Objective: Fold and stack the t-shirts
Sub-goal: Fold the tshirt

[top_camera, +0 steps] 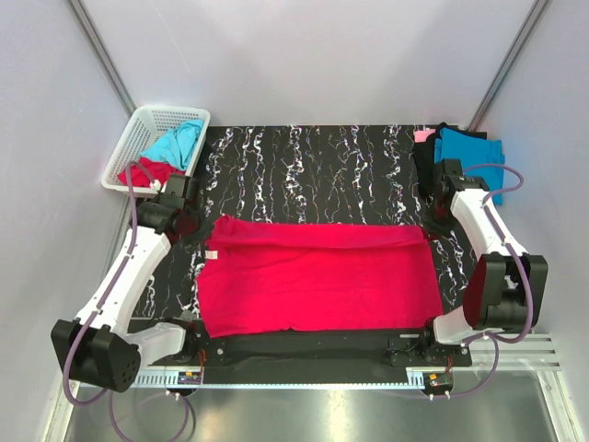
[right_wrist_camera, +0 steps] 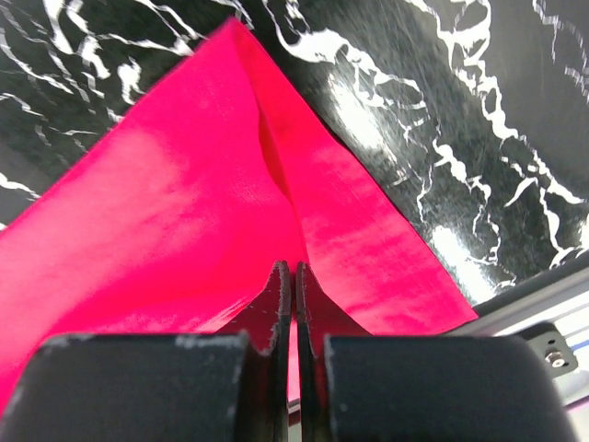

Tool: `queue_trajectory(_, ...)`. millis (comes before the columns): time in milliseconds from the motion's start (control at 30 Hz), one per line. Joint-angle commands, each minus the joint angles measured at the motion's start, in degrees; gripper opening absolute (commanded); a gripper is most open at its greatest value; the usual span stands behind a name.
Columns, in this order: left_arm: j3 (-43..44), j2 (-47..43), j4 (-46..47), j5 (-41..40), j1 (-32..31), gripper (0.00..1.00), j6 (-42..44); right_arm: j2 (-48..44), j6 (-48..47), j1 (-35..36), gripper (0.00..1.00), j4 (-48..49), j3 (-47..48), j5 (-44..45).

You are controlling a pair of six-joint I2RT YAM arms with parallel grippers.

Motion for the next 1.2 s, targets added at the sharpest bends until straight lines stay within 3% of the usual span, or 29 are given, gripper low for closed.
queue_trajectory(0, -1.37, -2.78, -0.15, -3.32, -0.65, 0.00, -2.43, -2.70, 2.74, 0.13, 0.00, 0.20, -1.78, 1.30)
queue_trajectory(67, -2.17, -3.48, -0.85, -4.02, -0.91, 0.00, -2.96, -3.23, 3.71, 0.13, 0.00, -0.07, -3.18, 1.21)
queue_trajectory(167, -3.48, -4.54, -1.82, -4.20, -1.26, 0.11, -3.83, -4.19, 5.55, 0.13, 0.29, -0.94, -5.12, 2.17)
queue_trajectory(267, -5.67, -6.56, -3.57, -5.35, -2.05, 0.23, -5.86, -8.57, 7.92, 0.13, 0.42, -1.03, -6.88, 3.92)
queue_trajectory(333, -7.26, -8.14, -3.93, -5.26, -2.32, 0.34, -7.00, -10.42, 8.90, 0.13, 0.44, -0.86, -7.15, 4.72)
queue_trajectory(467, -11.13, -12.35, -3.84, -5.35, -3.02, 0.43, -9.20, -12.02, 9.25, 0.13, 0.45, 0.46, -6.01, 2.63)
queue_trajectory(600, -10.44, -11.75, -3.06, -5.61, -3.20, 0.44, -8.24, -9.91, 8.37, 0.22, 0.43, 1.42, -5.04, 0.16)
queue_trajectory(667, -9.73, -10.61, -1.39, -4.04, -3.28, 0.44, -6.32, -8.07, 7.06, 0.48, 0.37, 2.74, -4.86, -1.94)
queue_trajectory(867, -3.84, 0.54, 4.94, 5.01, -3.81, 0.45, -0.16, -4.20, 3.81, 1.63, 0.36, 5.90, -4.42, -5.99)
queue_trajectory(1167, 4.15, 19.86, 10.66, 12.58, -5.57, 0.45, 1.52, 2.57, -0.59, 6.37, 0.36, 8.89, -3.11, -9.78)
